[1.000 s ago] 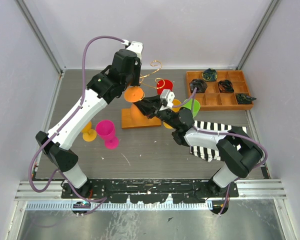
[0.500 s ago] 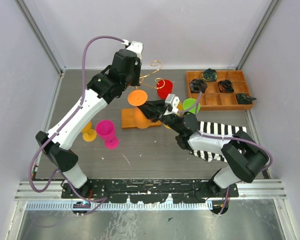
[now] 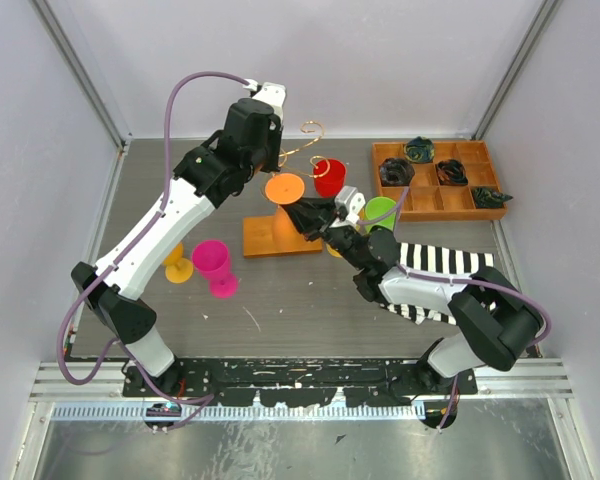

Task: Place the wine glass upside down on the wine glass rack
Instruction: Turn the wine glass upside down at the wine rack, then pick up the wine glass at the center of the board.

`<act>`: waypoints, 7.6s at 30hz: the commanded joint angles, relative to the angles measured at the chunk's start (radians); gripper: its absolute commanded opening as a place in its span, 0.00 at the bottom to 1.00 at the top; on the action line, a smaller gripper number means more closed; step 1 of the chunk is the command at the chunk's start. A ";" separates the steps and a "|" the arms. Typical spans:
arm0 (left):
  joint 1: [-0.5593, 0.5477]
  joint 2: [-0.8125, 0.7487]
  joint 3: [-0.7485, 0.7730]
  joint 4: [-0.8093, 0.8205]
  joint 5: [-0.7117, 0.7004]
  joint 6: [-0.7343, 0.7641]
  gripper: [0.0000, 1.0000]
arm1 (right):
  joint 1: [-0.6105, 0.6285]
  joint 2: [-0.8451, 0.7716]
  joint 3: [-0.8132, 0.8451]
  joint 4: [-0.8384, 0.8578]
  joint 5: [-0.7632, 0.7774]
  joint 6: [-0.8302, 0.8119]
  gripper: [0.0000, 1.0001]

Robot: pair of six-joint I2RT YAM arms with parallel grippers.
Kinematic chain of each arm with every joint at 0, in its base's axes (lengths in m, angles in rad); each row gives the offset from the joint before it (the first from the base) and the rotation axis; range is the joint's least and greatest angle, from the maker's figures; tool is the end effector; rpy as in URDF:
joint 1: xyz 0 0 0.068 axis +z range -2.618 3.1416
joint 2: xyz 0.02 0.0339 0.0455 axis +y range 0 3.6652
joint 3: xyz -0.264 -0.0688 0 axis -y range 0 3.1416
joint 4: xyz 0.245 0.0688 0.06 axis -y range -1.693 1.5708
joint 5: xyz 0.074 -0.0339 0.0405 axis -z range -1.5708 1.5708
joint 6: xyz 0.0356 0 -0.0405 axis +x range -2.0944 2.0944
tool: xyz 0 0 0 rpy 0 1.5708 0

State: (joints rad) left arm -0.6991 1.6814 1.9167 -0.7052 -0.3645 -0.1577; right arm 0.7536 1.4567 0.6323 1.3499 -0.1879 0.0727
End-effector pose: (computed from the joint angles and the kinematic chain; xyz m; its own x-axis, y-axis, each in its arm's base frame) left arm 0.2906 -0.2278 0.4428 -0.3985 0.1433 -0.9059 0.2991 0.9540 0.0194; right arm 0.2103 0.2064 0.2913 0.3075 0.3864 -0.8696 -0.8145 0.5793 -0.0306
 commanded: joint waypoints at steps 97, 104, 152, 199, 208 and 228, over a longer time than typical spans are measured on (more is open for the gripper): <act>0.123 -0.605 -0.231 -0.172 0.115 -0.160 0.77 | 0.006 -0.804 0.030 -1.842 0.415 0.533 0.85; 0.122 -0.816 -0.425 -0.332 0.045 -0.247 0.77 | 0.007 -0.808 0.017 -1.879 0.303 0.597 1.00; 0.122 -0.865 -0.979 -0.164 -0.079 -0.508 0.50 | 0.006 -1.015 -0.083 -1.953 0.332 0.685 0.94; 0.122 -1.194 -0.877 -0.344 -0.155 -0.293 0.80 | 0.436 0.600 -0.017 0.347 0.362 0.091 0.84; 0.122 -1.216 -0.879 -0.344 -0.163 -0.293 0.81 | 0.437 0.728 0.136 0.348 0.396 -0.001 0.81; 0.123 -1.216 -0.881 -0.342 -0.156 -0.290 0.82 | 0.432 0.894 0.338 0.347 0.489 -0.106 0.77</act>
State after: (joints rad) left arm -0.5766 0.4744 1.0435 -1.0603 -0.5114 -0.4561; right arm 1.1854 2.3314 0.9283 1.5414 0.2764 0.0036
